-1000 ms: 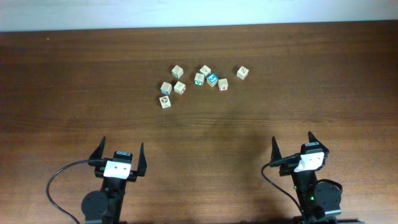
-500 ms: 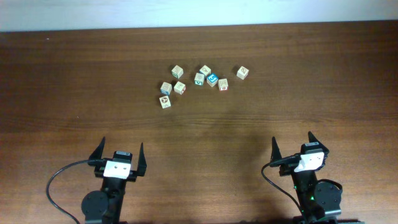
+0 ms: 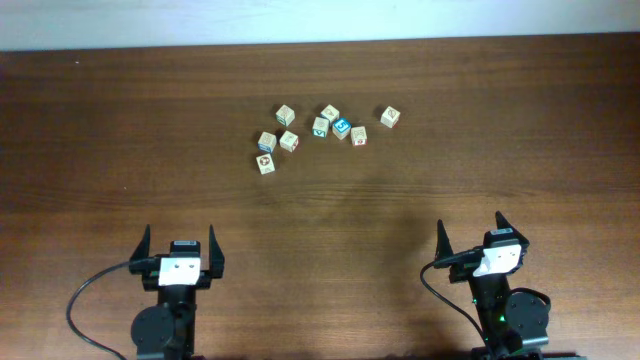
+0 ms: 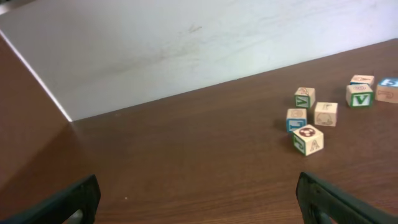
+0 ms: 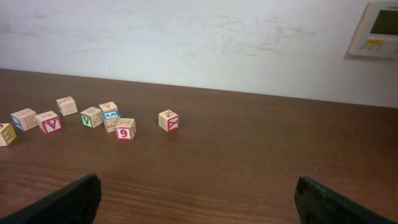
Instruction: Rotate 4 blocks
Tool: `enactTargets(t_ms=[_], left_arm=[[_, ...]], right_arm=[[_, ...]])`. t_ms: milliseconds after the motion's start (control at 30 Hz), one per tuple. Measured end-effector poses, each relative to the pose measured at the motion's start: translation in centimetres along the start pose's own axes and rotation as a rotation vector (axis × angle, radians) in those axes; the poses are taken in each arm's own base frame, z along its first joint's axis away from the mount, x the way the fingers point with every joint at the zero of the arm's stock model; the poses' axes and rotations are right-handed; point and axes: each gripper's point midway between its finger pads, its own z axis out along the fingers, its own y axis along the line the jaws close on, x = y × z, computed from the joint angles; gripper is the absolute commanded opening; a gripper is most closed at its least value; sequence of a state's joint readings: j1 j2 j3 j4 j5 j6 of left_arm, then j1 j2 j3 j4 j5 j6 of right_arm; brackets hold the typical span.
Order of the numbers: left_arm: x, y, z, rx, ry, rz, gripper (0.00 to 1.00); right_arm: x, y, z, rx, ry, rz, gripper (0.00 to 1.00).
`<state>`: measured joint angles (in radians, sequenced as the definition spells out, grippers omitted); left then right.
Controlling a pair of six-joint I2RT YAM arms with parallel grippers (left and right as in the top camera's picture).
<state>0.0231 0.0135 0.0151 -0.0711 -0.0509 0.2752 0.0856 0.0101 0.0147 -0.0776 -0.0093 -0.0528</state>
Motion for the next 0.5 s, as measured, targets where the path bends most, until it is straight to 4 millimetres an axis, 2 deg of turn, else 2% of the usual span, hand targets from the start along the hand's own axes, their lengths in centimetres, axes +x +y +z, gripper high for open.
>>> enactTargets(t_ms=[100,300,367,400,500], left_arm=[[-0.3,-1.2,0.0,0.068,-0.019,-0.004,0.99],[-0.4,-2.1,0.0,0.126,-0.001,-0.09,0.99],[-2.0,-2.2,0.1,0.161,0.017,-0.095,0.99],[-3.1,-2.2,0.4,0.18,0.028,-0.099,0.99],[-8.2,-2.1,1.8,0.256,0.03,-0.106,0.99]], right_arm=[[-0.2,0.5,0.0,-0.027,-0.009,-0.001,0.98],[-0.5,1.9,-0.1,-0.114,-0.017,0.0,0.99],[-1.4,2.1,-0.4,-0.123,-0.027,-0.001,0.99],[-2.8,2.0,-0.7,-0.125,-0.055,-0.003,0.98],[-6.7,1.9,-1.9,-0.126,-0.124,-0.008,0.99]])
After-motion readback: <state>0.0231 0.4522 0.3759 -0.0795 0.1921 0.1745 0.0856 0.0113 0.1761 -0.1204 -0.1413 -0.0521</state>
